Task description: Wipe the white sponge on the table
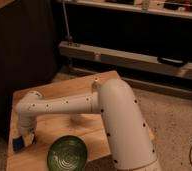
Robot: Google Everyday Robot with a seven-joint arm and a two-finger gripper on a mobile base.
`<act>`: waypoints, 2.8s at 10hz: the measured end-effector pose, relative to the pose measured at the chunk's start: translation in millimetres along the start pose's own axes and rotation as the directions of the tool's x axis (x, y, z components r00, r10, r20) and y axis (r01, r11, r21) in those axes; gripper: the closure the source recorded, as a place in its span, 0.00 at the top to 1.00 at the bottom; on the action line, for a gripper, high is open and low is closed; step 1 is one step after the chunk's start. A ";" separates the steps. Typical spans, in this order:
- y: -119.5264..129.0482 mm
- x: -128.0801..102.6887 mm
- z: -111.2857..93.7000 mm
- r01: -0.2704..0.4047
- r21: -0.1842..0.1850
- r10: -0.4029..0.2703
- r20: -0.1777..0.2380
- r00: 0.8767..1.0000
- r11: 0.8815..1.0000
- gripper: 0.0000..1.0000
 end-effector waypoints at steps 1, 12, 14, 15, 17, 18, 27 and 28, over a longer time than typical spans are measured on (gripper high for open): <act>0.1 -8.4 -5.9 -0.020 -0.014 0.020 0.005 1.000 1.000 0.46; -94.6 -41.3 -27.3 -0.119 -0.040 0.120 0.005 0.993 0.992 0.46; -109.3 -24.3 -12.0 -0.095 -0.011 0.095 -0.015 0.995 0.995 0.46; -114.6 -10.5 -2.8 -0.070 0.009 0.071 -0.028 0.997 0.997 0.46; -119.5 9.8 11.1 -0.032 0.041 0.034 -0.056 0.998 0.999 0.46; -119.3 18.8 18.6 -0.009 0.054 0.013 -0.072 0.997 0.999 0.46; -35.5 66.4 28.7 0.137 0.079 -0.131 -0.068 0.989 0.987 0.46; -25.3 56.5 26.8 0.126 0.073 -0.123 -0.051 0.991 0.989 0.46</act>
